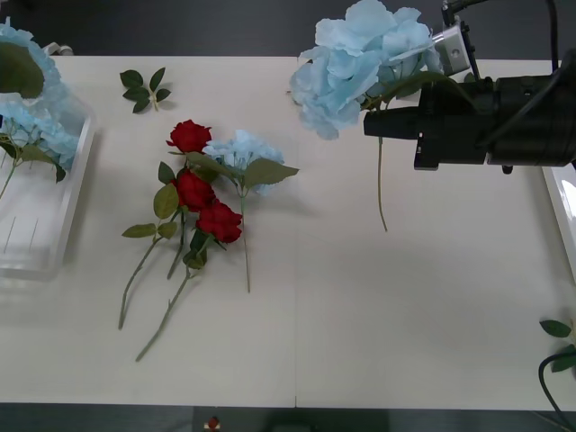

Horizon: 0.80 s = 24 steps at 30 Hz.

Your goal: Put the red flowers into the right box and the blue flowers into the left box

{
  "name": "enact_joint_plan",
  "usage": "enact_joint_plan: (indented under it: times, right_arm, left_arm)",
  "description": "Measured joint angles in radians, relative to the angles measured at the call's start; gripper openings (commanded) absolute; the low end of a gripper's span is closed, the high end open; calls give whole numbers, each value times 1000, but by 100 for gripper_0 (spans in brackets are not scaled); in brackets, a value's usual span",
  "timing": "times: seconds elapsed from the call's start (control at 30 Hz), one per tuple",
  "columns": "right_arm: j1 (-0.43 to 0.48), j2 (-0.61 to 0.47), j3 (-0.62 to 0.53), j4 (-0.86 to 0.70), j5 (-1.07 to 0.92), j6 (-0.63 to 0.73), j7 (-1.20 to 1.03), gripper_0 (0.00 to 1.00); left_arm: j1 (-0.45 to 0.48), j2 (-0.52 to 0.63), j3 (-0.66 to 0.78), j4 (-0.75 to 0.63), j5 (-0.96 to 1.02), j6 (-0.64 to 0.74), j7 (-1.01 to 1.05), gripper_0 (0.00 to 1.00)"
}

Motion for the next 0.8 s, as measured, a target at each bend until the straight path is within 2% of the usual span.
enact_joint_plan:
  times: [0.17,0.37,0.53,0.6,0.63,0.73,0.77,0.8]
  right_arm:
    - [32,15,0,-1,-90,0,95,0]
    - [87,73,0,-57,-124,0,114,0]
    - [106,103,16,-74,-158,-2,89,0]
    - [106,103,37,-74,-169,-18,80,0]
    - [106,103,50,-74,-177,-31,74,0]
    - [106,103,90,-75,-188,-49,62,0]
    - [106,103,101,-75,-188,-52,61,0]
    - [106,103,110,-75,-188,-54,59,0]
  left_arm:
    - [107,45,71,-9,11,-41,0,0]
    - [273,45,134,-11,31,-207,-74,0]
    - [299,45,59,29,25,-274,-95,3]
    - [297,45,10,60,28,-326,-95,9]
    - [297,45,-16,77,34,-355,-95,12]
    - [296,45,-75,111,67,-394,-95,60]
    - [296,45,-82,115,74,-394,-95,69]
    - [296,45,-83,116,78,-394,-95,82]
